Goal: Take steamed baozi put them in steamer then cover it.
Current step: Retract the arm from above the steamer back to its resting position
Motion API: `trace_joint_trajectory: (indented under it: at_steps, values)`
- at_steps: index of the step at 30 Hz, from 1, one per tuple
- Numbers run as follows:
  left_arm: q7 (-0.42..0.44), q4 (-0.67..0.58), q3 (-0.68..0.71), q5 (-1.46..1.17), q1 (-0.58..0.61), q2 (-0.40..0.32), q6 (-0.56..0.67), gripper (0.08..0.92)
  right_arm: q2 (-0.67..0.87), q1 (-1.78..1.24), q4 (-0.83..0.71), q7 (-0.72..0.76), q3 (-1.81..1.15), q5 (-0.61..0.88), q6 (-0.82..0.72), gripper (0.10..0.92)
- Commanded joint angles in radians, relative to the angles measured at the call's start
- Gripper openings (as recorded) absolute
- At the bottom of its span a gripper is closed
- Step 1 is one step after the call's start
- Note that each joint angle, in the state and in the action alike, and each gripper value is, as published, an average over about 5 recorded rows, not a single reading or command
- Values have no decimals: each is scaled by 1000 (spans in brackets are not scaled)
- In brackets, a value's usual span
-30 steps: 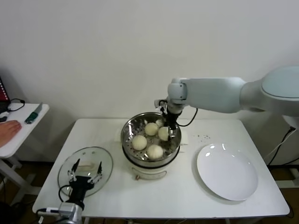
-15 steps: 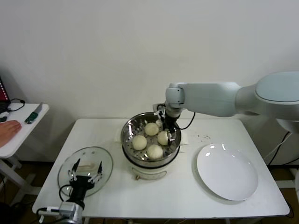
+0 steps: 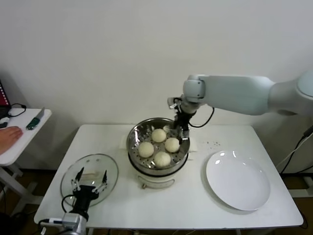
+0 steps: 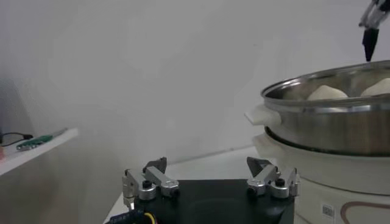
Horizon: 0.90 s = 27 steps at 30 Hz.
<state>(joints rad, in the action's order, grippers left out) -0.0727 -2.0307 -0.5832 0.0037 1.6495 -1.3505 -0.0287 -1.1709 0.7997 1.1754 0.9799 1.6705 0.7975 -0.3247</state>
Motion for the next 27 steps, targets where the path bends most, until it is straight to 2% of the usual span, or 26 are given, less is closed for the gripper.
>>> trace_joint_trajectory:
  at_steps: [1,8,15,22,27]
  values:
    - [-7,-1,-7,13,-10,-11,-2,823,254,-18,80,-116,-211,14,101,823]
    - [-4,-11,-15,33,-17,-16,0,823,517,-289,220,-336,-474,-3,186,823]
    - [-1,-24,-7,53,-29,-19,-6,823,688,-843,334,-623,-1028,-76,287,823]
    - [-1,-38,-11,88,-26,-22,-9,823,688,-1286,429,-792,-1456,-111,342,823]
    - [-18,-47,-21,182,-16,-20,-36,823,600,-1572,465,-848,-1729,-176,379,823]
